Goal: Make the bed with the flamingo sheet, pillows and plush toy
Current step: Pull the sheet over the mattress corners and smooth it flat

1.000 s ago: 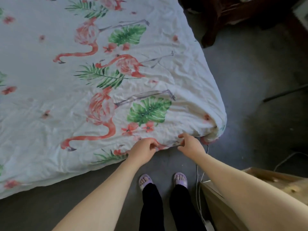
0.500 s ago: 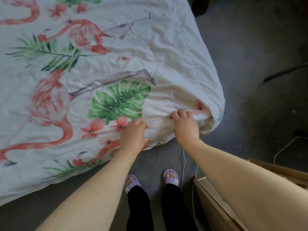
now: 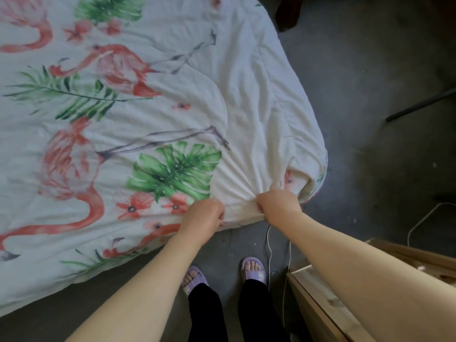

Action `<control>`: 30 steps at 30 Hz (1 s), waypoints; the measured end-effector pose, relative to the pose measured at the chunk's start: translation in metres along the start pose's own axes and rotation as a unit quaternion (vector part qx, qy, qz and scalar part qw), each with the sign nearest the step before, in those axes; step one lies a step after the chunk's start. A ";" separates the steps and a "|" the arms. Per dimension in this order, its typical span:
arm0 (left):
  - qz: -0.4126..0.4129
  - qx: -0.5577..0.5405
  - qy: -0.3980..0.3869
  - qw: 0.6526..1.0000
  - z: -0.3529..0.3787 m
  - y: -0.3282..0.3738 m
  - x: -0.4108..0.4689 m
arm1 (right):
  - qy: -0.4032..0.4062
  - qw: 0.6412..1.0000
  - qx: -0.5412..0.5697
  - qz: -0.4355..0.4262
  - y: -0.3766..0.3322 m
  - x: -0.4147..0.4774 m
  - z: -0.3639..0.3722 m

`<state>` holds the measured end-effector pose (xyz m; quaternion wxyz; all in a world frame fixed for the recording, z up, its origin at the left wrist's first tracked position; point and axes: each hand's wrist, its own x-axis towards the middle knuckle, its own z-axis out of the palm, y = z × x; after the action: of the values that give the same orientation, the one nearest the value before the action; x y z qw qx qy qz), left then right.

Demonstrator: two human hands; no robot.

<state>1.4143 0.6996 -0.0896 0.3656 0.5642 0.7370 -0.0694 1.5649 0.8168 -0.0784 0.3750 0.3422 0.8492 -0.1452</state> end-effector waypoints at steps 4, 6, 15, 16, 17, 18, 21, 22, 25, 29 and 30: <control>0.000 -0.030 0.019 0.999 0.008 0.005 -0.006 | 0.024 0.996 0.070 0.040 0.004 -0.007 0.008; 0.013 -0.026 0.053 0.998 0.013 0.009 -0.008 | 0.096 0.992 0.055 0.068 0.009 -0.008 0.012; 0.069 0.004 0.169 0.983 0.012 0.030 0.027 | 0.267 0.960 0.033 0.075 0.048 0.017 0.018; 0.069 0.006 0.182 0.981 0.010 0.034 0.032 | 0.252 0.965 0.031 0.068 0.052 0.018 0.012; 0.070 0.009 0.196 0.978 0.009 0.038 0.037 | 0.233 0.970 0.030 0.064 0.055 0.019 0.005; 0.070 0.011 0.207 0.976 0.008 0.042 0.042 | 0.218 0.973 0.030 0.063 0.059 0.019 0.000; 0.065 0.011 0.211 0.975 0.007 0.051 0.051 | 0.174 0.982 0.026 0.063 0.065 0.016 -0.004; 0.069 0.005 0.206 0.976 0.007 0.055 0.053 | 0.158 0.984 0.027 0.072 0.069 0.013 0.001; 0.111 -0.020 0.190 0.975 0.012 0.066 0.059 | 0.121 0.984 0.042 0.127 0.074 0.005 0.016; 0.150 -0.048 0.188 0.970 0.018 0.074 0.061 | 0.079 0.980 0.048 0.175 0.065 0.010 0.004; 0.148 -0.052 0.190 0.969 0.019 0.072 0.056 | 0.086 0.979 0.046 0.180 0.059 0.010 0.001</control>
<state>1.4809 0.7591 -0.1160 0.2538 0.6503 0.7037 0.1320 1.6008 0.8637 -0.0855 0.3048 0.5173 0.7952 -0.0842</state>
